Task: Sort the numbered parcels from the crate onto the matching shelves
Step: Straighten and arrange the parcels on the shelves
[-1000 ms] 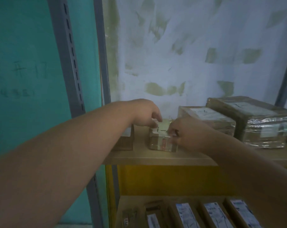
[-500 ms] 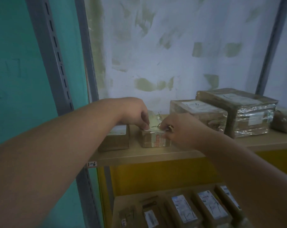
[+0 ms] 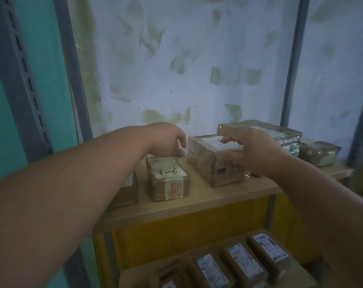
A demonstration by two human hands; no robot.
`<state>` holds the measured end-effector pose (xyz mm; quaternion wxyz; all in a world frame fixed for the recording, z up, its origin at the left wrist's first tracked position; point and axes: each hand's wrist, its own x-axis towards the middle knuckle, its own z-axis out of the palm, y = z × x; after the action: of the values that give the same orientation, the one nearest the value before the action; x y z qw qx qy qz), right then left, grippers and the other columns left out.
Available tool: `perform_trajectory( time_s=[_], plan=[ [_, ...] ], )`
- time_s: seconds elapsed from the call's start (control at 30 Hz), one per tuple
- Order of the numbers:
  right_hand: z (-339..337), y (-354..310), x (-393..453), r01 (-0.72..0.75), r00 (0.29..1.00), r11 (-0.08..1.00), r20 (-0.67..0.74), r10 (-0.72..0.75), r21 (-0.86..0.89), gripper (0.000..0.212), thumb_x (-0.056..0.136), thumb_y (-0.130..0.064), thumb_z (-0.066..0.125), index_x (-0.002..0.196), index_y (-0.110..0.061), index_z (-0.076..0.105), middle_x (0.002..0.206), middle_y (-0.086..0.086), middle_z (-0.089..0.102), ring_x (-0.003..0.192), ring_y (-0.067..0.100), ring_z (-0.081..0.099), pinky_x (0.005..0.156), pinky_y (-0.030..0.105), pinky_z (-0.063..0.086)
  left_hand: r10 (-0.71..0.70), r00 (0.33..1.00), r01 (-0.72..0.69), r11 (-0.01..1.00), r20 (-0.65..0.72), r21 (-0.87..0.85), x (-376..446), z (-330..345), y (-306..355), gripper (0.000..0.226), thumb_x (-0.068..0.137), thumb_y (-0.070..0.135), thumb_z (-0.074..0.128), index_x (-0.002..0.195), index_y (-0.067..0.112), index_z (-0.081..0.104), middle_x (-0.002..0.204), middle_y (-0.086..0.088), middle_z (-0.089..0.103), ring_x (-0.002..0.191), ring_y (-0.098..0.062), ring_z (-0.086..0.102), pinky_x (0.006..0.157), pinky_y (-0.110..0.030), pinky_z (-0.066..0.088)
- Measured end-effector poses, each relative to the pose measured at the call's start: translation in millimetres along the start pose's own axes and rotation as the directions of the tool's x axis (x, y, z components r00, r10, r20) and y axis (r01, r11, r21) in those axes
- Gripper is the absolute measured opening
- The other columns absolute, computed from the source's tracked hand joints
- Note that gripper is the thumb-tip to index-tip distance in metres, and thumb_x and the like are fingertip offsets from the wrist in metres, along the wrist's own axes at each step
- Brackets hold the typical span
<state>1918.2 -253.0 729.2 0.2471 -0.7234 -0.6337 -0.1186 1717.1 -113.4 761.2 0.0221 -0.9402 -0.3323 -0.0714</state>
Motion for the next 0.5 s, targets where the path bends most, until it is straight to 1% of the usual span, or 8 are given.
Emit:
perform_trajectory(
  time_s=[0.1,0.17,0.2,0.27,0.33,0.4,0.47,0.5],
  plan=[
    [-9.9,34.4,6.2,-0.022,0.995,0.997,0.094,0.029,-0.072,0.047,0.088,-0.046,0.070,0.132,-0.034,0.060,0.126,-0.011,0.060,0.120,0.015,0.055,0.085,0.025,0.034,0.007,1.000,-0.007,1.000,0.001,-0.023,26.9,1.9,19.6,0.045,0.096,0.052,0.053,0.137,0.032,0.051,0.134,0.006,0.057,0.119,-0.017,0.053,0.090,-0.031,0.039],
    [-8.6,44.4,8.7,-0.056,0.982,0.997,0.179,0.064,-0.051,0.047,0.091,-0.043,0.068,0.135,-0.031,0.059,0.131,-0.008,0.060,0.114,0.014,0.055,0.087,0.027,0.038,-0.013,1.000,0.014,0.999,0.017,-0.040,42.3,4.1,29.1,0.048,0.098,0.053,0.047,0.142,0.033,0.047,0.142,0.005,0.052,0.126,-0.017,0.049,0.093,-0.029,0.034],
    [-5.7,47.9,10.4,-0.050,0.979,0.998,0.195,0.057,-0.039,0.044,0.092,-0.041,0.068,0.134,-0.030,0.060,0.131,-0.007,0.061,0.110,0.013,0.055,0.088,0.028,0.040,-0.021,0.999,0.022,0.998,0.037,-0.050,47.4,5.1,33.2,0.047,0.099,0.052,0.046,0.142,0.033,0.049,0.144,0.005,0.051,0.126,-0.016,0.048,0.094,-0.028,0.033],
    [1.5,51.4,12.7,-0.020,0.986,1.000,0.162,0.021,-0.008,0.039,0.091,-0.040,0.069,0.128,-0.029,0.064,0.126,-0.006,0.065,0.108,0.012,0.058,0.090,0.030,0.047,-0.033,0.997,0.040,0.994,0.071,-0.101,51.8,7.2,38.5,0.043,0.097,0.053,0.050,0.135,0.035,0.058,0.141,0.008,0.055,0.117,-0.011,0.052,0.099,-0.028,0.036],
    [7.6,53.5,13.1,-0.002,0.995,0.999,0.103,-0.001,0.032,0.037,0.089,-0.041,0.071,0.124,-0.029,0.066,0.121,-0.007,0.067,0.106,0.013,0.060,0.091,0.030,0.050,-0.053,0.996,0.063,0.987,0.069,-0.146,50.3,7.2,39.8,0.039,0.092,0.055,0.058,0.125,0.037,0.066,0.134,0.010,0.061,0.114,-0.009,0.055,0.102,-0.032,0.041],
    [12.1,55.4,13.9,0.034,0.995,0.998,0.090,-0.038,0.054,0.038,0.087,-0.044,0.072,0.122,-0.031,0.067,0.118,-0.008,0.067,0.101,0.010,0.060,0.084,0.026,0.049,-0.081,0.995,0.089,0.983,0.060,-0.161,44.2,5.5,37.9,0.038,0.087,0.056,0.063,0.121,0.040,0.068,0.130,0.012,0.063,0.115,-0.009,0.056,0.102,-0.033,0.042],
    [13.0,56.2,14.0,0.083,0.991,0.994,0.098,-0.090,0.070,0.036,0.087,-0.045,0.072,0.120,-0.032,0.067,0.113,-0.009,0.067,0.093,0.007,0.058,0.074,0.022,0.045,-0.110,0.992,0.119,0.982,0.065,-0.148,35.6,2.4,38.0,0.040,0.085,0.058,0.064,0.121,0.041,0.068,0.131,0.015,0.062,0.113,-0.007,0.055,0.099,-0.031,0.040],
    [13.0,56.2,14.2,0.106,0.989,0.992,0.095,-0.112,0.075,0.035,0.087,-0.045,0.072,0.119,-0.032,0.068,0.111,-0.009,0.067,0.091,0.006,0.057,0.072,0.022,0.043,-0.126,0.989,0.135,0.981,0.074,-0.138,31.8,1.6,39.1,0.040,0.086,0.058,0.063,0.122,0.042,0.067,0.131,0.016,0.061,0.111,-0.006,0.055,0.097,-0.030,0.039]
  ],
)
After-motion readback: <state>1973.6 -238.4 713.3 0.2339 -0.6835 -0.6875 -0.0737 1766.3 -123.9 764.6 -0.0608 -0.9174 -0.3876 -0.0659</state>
